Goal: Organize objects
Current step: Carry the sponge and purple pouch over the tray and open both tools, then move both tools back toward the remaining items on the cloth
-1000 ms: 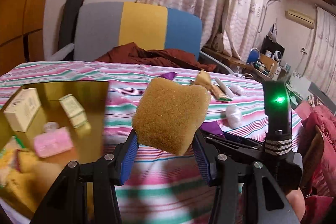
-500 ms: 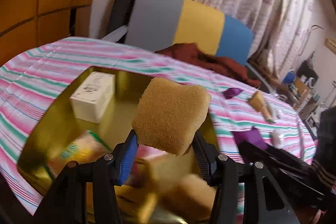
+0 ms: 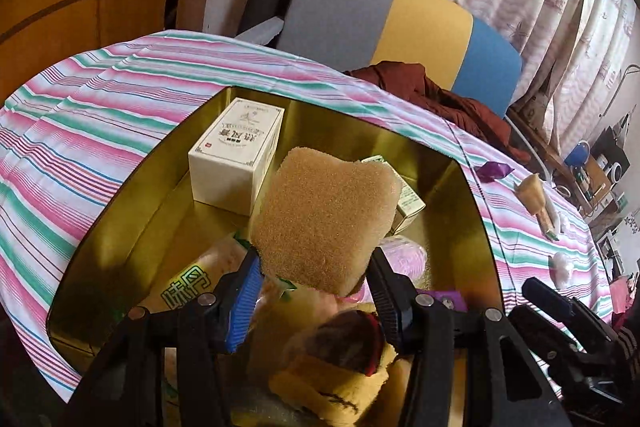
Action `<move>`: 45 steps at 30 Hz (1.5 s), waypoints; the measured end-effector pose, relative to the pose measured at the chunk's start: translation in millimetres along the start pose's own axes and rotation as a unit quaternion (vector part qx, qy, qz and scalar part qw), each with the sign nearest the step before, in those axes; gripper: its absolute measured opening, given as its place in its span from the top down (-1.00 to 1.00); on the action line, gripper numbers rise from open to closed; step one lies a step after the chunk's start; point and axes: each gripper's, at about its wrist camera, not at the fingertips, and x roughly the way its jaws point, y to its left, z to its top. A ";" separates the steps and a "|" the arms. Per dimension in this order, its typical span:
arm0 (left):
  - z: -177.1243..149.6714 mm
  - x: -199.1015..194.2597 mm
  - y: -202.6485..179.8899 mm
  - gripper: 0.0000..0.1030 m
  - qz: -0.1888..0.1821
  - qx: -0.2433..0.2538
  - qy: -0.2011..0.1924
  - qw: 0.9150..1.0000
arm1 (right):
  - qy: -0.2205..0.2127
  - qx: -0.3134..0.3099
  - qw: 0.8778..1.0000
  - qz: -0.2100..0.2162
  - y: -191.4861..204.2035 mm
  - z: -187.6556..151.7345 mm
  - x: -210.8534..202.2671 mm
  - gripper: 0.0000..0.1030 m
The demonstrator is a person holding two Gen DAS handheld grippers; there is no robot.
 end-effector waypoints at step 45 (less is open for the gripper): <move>-32.6 -37.8 -108.9 -0.48 -0.094 0.091 -0.032 0.991 | -0.005 0.118 0.985 -0.129 -121.3 -19.1 -43.9 -0.55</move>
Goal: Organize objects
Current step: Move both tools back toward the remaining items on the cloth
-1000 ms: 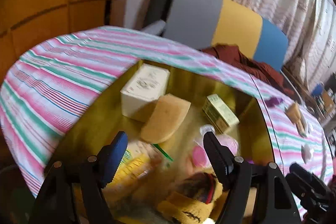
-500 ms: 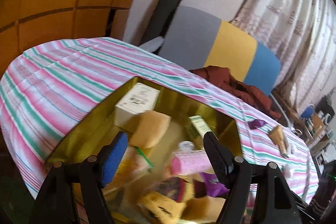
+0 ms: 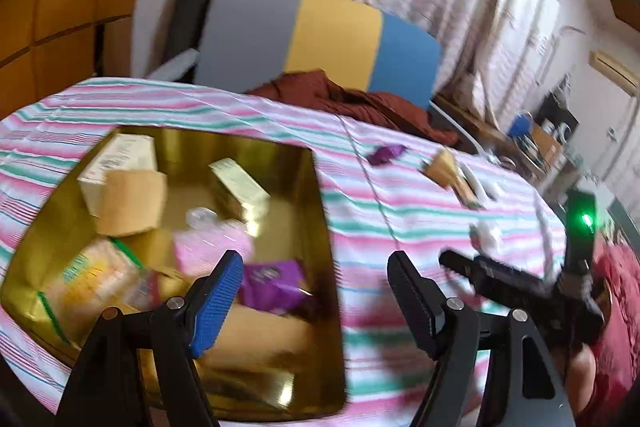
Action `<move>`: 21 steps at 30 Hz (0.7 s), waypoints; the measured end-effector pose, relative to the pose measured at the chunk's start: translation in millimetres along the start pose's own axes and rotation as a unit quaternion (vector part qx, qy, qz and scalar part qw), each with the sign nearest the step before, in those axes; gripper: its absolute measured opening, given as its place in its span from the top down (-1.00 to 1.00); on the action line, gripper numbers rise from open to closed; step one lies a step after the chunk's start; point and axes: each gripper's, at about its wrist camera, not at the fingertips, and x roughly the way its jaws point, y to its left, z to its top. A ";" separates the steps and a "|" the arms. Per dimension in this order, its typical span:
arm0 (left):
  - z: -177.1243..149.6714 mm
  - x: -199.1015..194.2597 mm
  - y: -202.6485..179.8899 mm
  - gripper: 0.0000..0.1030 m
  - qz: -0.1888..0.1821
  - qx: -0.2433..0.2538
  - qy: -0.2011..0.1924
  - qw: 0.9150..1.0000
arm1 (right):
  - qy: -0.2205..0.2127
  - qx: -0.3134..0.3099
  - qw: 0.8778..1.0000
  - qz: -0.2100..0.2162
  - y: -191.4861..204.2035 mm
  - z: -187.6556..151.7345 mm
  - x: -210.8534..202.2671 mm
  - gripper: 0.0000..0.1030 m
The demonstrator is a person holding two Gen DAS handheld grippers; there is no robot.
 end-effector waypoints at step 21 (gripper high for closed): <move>-5.0 107.8 -175.1 -0.48 -0.107 0.160 0.105 0.976 | -0.084 0.127 0.968 -0.200 -199.4 16.2 -34.1 -0.58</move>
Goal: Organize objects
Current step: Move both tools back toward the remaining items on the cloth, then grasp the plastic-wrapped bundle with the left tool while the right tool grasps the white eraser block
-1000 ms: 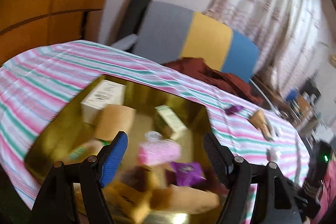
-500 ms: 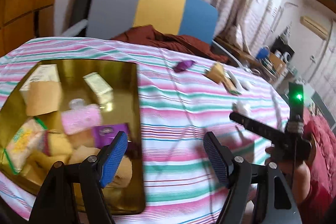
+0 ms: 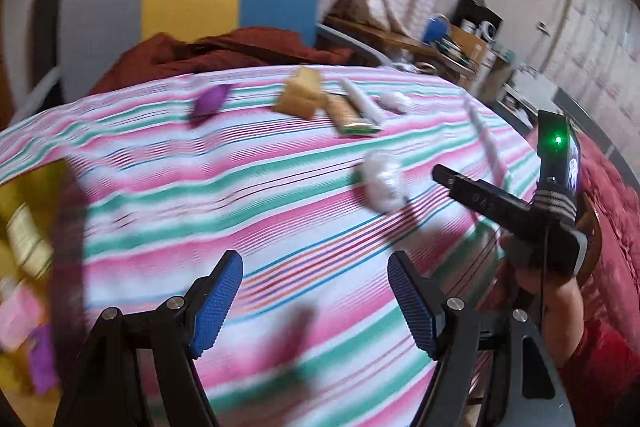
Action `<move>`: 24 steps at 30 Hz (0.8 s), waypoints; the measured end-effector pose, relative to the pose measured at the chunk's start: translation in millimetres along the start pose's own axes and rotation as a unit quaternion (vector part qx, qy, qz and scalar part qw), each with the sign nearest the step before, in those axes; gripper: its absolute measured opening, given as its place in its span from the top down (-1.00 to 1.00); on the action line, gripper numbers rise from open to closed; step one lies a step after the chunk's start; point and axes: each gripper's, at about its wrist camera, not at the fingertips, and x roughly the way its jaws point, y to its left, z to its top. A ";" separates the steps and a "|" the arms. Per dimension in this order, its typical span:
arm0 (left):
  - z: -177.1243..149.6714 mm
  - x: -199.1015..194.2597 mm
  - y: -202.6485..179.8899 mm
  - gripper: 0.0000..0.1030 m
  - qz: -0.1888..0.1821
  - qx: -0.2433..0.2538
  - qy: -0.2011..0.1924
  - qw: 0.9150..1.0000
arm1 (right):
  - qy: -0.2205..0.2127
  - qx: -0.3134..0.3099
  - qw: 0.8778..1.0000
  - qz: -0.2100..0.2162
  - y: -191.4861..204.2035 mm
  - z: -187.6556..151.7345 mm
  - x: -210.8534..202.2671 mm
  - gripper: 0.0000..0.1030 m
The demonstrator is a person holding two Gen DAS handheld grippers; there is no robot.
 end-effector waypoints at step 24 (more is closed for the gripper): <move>48.4 102.4 -3.7 0.28 0.077 0.029 -0.009 0.997 | -0.015 0.050 0.999 0.009 -28.4 -9.6 19.9 -0.76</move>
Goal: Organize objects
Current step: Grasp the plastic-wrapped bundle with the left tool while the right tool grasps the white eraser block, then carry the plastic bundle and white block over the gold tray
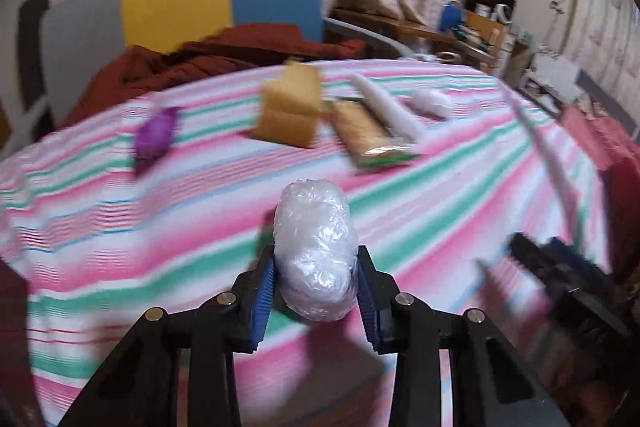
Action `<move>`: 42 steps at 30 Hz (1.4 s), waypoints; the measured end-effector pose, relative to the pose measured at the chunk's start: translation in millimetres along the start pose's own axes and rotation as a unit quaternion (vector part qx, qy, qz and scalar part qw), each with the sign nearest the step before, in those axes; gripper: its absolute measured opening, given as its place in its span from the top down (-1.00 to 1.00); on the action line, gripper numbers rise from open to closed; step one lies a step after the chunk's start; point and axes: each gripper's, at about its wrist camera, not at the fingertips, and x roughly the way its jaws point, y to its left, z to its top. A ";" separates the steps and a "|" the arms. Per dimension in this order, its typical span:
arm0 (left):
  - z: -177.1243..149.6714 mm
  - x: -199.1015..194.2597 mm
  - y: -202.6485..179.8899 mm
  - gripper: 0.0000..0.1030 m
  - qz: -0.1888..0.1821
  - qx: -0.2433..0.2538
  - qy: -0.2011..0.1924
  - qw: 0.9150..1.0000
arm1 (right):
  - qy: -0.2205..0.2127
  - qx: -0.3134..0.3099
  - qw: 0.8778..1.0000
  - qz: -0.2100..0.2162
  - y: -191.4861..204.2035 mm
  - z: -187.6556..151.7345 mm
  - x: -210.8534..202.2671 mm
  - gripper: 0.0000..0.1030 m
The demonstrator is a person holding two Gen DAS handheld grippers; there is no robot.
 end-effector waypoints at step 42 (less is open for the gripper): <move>-14.4 5.7 62.0 0.27 -0.032 -0.105 -0.025 0.994 | 0.061 0.019 0.995 0.070 55.8 100.7 135.1 -0.11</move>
